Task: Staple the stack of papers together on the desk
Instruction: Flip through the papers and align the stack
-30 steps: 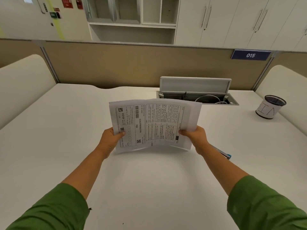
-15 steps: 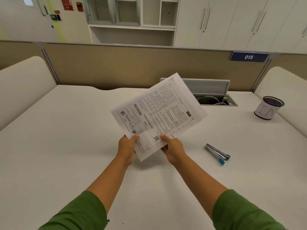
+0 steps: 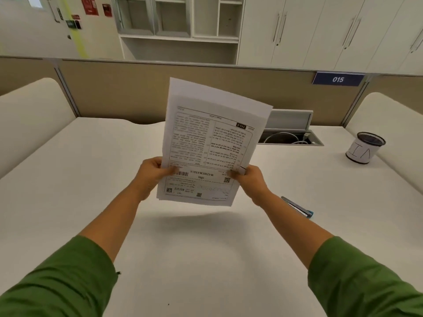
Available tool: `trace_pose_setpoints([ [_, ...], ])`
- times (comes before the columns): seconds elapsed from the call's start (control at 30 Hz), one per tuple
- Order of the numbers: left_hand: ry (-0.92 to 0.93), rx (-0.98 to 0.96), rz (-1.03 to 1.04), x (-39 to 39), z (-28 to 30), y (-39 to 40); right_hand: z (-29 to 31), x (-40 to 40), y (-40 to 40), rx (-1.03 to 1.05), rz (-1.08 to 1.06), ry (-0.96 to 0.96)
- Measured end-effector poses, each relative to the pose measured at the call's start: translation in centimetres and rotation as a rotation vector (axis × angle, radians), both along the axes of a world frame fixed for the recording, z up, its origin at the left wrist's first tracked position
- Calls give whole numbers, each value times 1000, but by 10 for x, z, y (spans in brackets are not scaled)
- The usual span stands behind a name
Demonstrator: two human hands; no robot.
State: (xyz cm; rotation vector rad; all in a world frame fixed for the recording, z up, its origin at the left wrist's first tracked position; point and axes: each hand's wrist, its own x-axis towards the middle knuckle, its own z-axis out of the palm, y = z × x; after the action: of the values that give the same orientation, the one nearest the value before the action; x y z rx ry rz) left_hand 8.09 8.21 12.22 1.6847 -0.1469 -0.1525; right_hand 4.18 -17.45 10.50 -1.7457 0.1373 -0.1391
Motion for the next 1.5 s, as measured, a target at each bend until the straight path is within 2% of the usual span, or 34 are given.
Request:
trace_pose_setpoints([
  [0.17, -51, -55, 18, -7, 4, -8, 5, 1, -2, -12, 23, -17],
  [0.37, 4, -75, 41, -28, -36, -14, -22, -9, 1, -135, 33, 68],
  [0.63, -136, -36, 64, -13, -9, -17, 4, 3, -2, -76, 28, -30],
  [0.8, -46, -1, -41, -30, -37, -17, -24, -6, -2, -171, 39, 79],
  [1.1, -108, 19, -13, -17, -20, -16, -14, 3, -4, -112, 17, 51],
  [1.27, -10, 125, -73, -29, -44, -17, -40, -9, -4, -189, 25, 148],
  [1.5, -87, 107, -39, -13, -25, -17, -28, 2, -3, -94, -6, 112],
])
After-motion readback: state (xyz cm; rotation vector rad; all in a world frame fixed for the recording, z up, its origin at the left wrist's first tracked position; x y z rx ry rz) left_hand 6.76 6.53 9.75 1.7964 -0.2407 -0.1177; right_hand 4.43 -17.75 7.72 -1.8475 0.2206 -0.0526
